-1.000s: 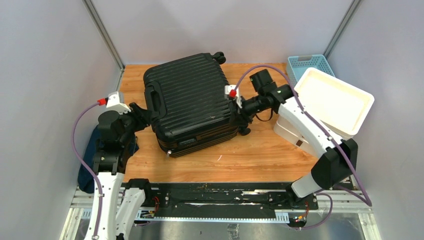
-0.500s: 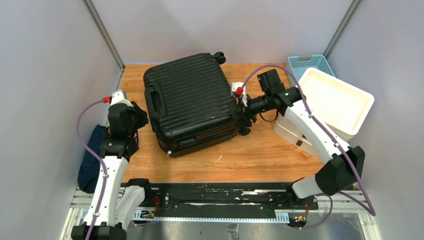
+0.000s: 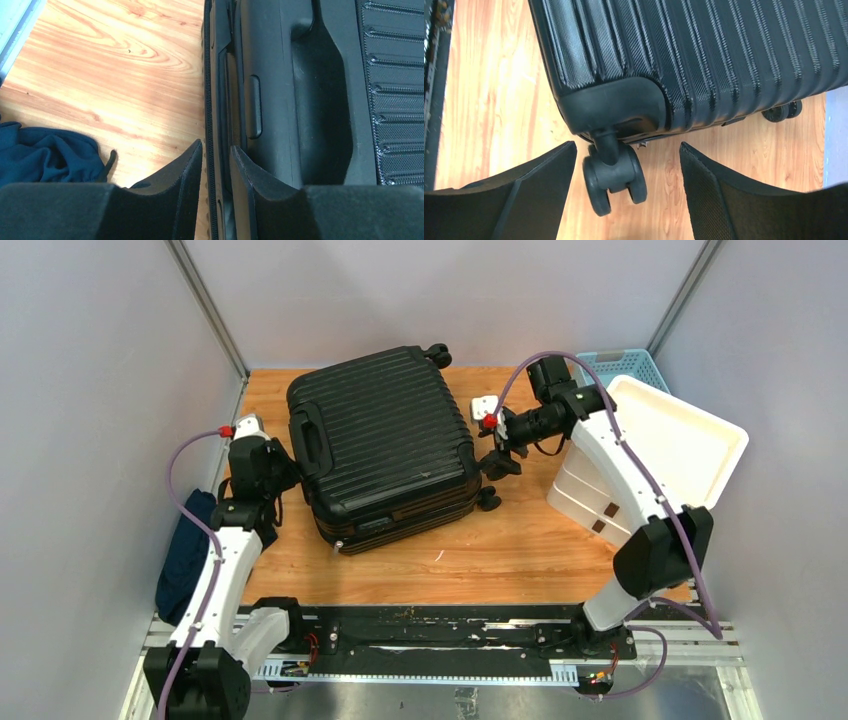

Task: Open, take out, and arrange the luggage
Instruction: Adjust the luggage at the center of the board.

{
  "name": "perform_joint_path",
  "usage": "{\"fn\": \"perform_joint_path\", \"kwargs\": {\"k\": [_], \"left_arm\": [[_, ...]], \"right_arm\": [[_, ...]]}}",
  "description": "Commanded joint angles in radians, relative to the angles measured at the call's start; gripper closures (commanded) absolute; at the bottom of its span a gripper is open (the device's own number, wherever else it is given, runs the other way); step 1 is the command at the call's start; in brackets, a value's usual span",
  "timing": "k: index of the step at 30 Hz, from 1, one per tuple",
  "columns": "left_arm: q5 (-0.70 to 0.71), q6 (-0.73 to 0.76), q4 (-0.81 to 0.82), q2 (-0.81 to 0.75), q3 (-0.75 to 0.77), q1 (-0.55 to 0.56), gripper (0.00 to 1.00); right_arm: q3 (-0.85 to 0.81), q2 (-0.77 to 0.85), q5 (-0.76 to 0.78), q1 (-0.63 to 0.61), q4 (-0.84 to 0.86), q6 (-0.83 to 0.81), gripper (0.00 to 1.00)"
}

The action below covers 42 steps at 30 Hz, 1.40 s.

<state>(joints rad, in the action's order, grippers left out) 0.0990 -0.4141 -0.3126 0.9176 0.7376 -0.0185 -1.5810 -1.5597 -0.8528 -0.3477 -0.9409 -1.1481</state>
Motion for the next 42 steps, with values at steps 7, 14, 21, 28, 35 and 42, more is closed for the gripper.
{"fn": "perform_joint_path", "kwargs": {"k": [7, 14, 21, 28, 35, 42], "left_arm": [[-0.209, 0.004, 0.084, 0.089, 0.006, 0.003, 0.67], [-0.303, -0.019, 0.123, 0.141, 0.014, 0.007, 0.68], [-0.338, -0.043, 0.152, 0.221, 0.059, 0.064, 0.69], [-0.361, -0.055, 0.165, 0.269, 0.098, 0.099, 0.68], [-0.312, 0.034, 0.027, 0.150, 0.110, 0.099, 0.60], [-0.320, 0.091, -0.104, -0.177, 0.014, 0.099, 0.48]], "right_arm": [[-0.065, -0.124, -0.051, -0.007, -0.219, -0.259, 0.26], [-0.095, -0.171, 0.057, -0.010, -0.216, -0.159, 0.48], [0.030, -0.062, 0.194, -0.003, -0.100, -0.053, 0.66], [0.034, -0.027, 0.257, 0.086, -0.045, 0.039, 0.77], [0.024, -0.031, 0.290, 0.110, -0.007, 0.099, 0.76], [0.014, 0.053, 0.177, 0.109, -0.009, 0.116, 0.28]]}}
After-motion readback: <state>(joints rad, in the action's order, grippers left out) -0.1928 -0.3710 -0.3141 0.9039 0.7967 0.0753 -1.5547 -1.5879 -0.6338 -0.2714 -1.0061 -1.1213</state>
